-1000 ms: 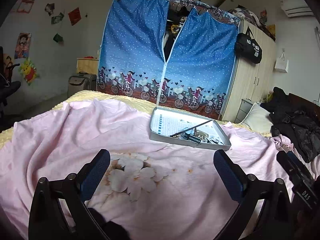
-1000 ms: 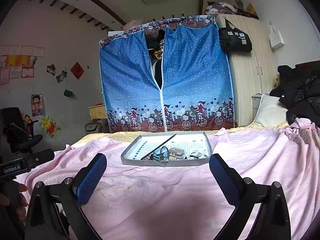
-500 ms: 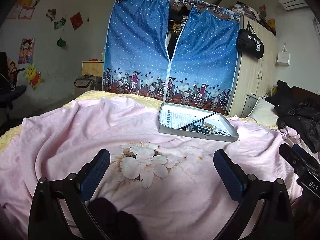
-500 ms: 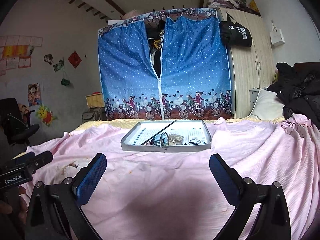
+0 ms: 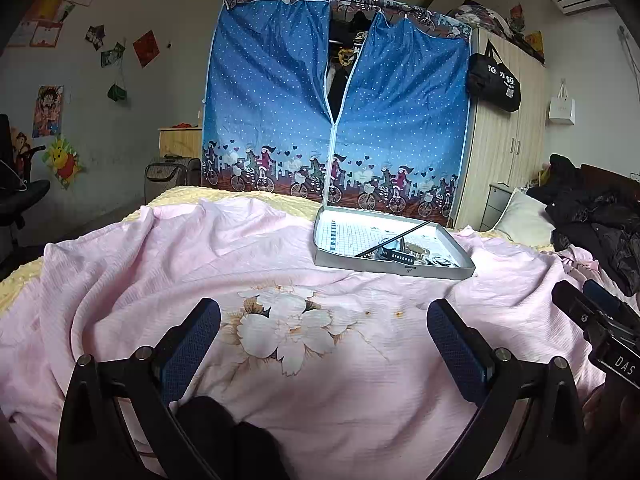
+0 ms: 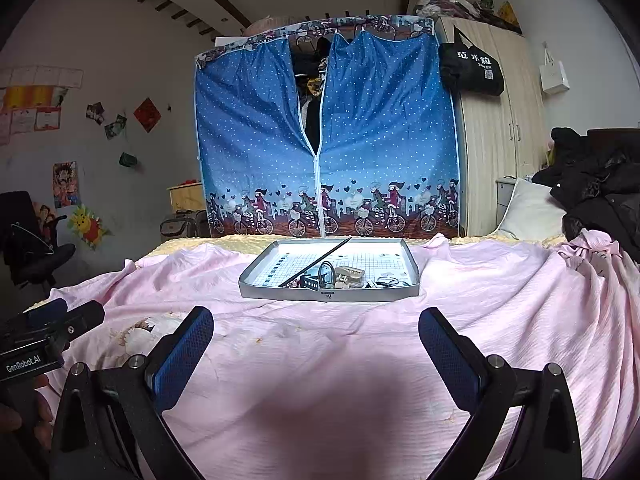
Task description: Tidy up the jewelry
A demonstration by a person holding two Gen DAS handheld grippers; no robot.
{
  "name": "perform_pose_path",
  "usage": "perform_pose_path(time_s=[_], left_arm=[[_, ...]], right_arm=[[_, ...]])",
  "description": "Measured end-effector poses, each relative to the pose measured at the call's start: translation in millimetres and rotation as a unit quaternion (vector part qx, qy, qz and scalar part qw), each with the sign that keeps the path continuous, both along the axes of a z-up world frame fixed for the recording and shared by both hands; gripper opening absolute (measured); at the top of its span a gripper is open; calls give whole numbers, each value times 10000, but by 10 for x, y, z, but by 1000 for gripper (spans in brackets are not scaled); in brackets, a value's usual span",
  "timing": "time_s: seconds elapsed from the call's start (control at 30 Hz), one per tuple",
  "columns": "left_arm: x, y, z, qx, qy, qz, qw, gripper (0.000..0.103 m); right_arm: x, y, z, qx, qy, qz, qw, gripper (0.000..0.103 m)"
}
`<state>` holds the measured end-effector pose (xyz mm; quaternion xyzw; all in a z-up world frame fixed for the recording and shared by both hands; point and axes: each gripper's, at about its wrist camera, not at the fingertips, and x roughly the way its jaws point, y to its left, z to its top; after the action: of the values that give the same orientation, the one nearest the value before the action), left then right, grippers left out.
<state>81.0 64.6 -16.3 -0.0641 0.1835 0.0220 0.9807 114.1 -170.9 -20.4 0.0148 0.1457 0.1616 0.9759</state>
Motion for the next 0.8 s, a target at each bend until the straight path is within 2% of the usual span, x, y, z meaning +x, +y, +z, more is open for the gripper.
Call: perform_pose_path(time_s=[0.8], left_arm=[[8, -37, 9, 103, -25, -68, 9999, 101]], right_arm=[[-4, 13, -6, -28, 25, 18, 10000, 103]])
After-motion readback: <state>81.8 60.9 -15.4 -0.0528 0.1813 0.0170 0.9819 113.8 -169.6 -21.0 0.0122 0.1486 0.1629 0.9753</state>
